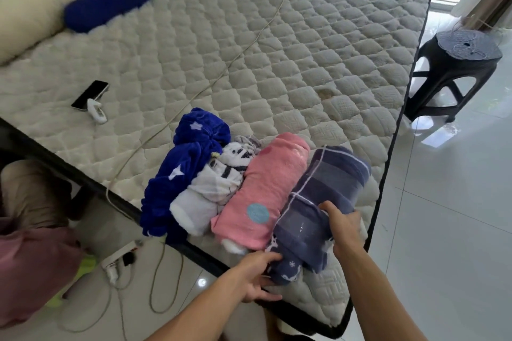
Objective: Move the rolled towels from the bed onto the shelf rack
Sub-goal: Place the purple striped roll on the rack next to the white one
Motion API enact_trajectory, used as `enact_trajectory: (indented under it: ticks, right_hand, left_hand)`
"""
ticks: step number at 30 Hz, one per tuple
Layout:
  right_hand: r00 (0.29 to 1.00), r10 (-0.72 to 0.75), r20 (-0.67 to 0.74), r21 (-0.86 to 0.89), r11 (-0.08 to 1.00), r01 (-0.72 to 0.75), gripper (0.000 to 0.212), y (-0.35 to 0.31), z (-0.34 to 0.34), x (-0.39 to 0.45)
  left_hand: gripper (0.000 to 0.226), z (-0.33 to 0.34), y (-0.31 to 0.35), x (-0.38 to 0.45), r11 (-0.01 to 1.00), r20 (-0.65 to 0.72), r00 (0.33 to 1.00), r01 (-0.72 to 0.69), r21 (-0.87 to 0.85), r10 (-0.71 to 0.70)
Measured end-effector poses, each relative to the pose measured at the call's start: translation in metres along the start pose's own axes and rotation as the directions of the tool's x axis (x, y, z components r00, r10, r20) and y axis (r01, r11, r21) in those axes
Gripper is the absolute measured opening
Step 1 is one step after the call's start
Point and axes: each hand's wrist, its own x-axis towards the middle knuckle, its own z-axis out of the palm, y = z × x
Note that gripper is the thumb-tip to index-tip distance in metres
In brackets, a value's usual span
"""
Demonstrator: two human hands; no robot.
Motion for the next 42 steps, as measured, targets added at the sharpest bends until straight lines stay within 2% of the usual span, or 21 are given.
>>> enact_trajectory:
  ticks: [4, 6, 9, 11, 14, 17, 20, 23, 25, 28, 34, 37, 40, 42]
  right_hand:
    - [0.974, -0.205, 0.092, 0.016, 0.979, 0.205, 0.073, -0.037, 0.027, -0.036]
    - [0.942, -0.296, 0.16, 0.022, 0.955, 0.297, 0.066, -0.058, 0.048, -0.062]
    - [0.855, -0.441, 0.272, 0.071, 0.895, 0.439, 0.052, -0.073, 0.085, -0.111]
    - [0.777, -0.475, 0.414, 0.087, 0.87, 0.485, 0.054, -0.066, 0.112, -0.152]
    - [0.618, -0.478, 0.624, 0.13, 0.843, 0.522, 0.059, -0.035, 0.149, -0.228]
    - [0.442, -0.414, 0.796, 0.134, 0.832, 0.538, 0.061, 0.015, 0.172, -0.318]
    - [0.23, -0.337, 0.913, 0.157, 0.811, 0.564, 0.066, 0.074, 0.179, -0.411]
    - [-0.002, -0.253, 0.967, 0.203, 0.77, 0.605, 0.068, 0.138, 0.175, -0.496]
    - [-0.148, -0.177, 0.973, 0.231, 0.731, 0.642, 0.064, 0.181, 0.162, -0.549]
    - [-0.331, -0.078, 0.941, 0.295, 0.67, 0.681, 0.067, 0.241, 0.141, -0.62]
    - [-0.617, 0.128, 0.777, 0.42, 0.625, 0.658, 0.072, 0.351, 0.101, -0.741]
    - [-0.717, 0.237, 0.656, 0.448, 0.641, 0.623, 0.073, 0.398, 0.084, -0.793]
    - [-0.79, 0.324, 0.521, 0.47, 0.663, 0.582, 0.07, 0.445, 0.072, -0.844]
    - [-0.813, 0.353, 0.463, 0.471, 0.679, 0.563, 0.067, 0.472, 0.067, -0.872]
  left_hand:
    - [0.012, -0.017, 0.01, -0.036, 0.985, 0.035, 0.985, -0.168, -0.04, 0.17]
    - [0.014, -0.037, 0.015, -0.06, 0.957, 0.016, 0.962, -0.269, -0.105, 0.273]
    - [0.011, -0.075, 0.005, -0.103, 0.901, -0.095, 0.916, -0.401, -0.165, 0.39]
    - [0.02, -0.106, -0.016, -0.129, 0.854, -0.227, 0.867, -0.485, -0.189, 0.443]
    - [0.046, -0.16, -0.076, -0.172, 0.743, -0.438, 0.756, -0.622, -0.248, 0.487]
    - [0.061, -0.205, -0.164, -0.226, 0.591, -0.554, 0.675, -0.722, -0.36, 0.488]
    - [0.051, -0.224, -0.262, -0.274, 0.437, -0.679, 0.585, -0.802, -0.407, 0.443]
    - [0.038, -0.224, -0.348, -0.312, 0.317, -0.808, 0.497, -0.858, -0.404, 0.316]
    - [0.036, -0.22, -0.401, -0.331, 0.235, -0.871, 0.441, -0.889, -0.392, 0.216]
    - [0.032, -0.215, -0.472, -0.355, 0.114, -0.93, 0.357, -0.931, -0.347, 0.083]
    - [0.042, -0.208, -0.6, -0.383, -0.073, -0.954, 0.204, -0.979, -0.193, -0.22]
    - [0.043, -0.212, -0.655, -0.399, -0.175, -0.923, 0.148, -0.98, -0.09, -0.354]
    - [0.05, -0.221, -0.705, -0.416, -0.204, -0.866, 0.1, -0.979, 0.003, -0.49]
    - [0.05, -0.228, -0.728, -0.427, -0.203, -0.831, 0.078, -0.978, 0.043, -0.551]
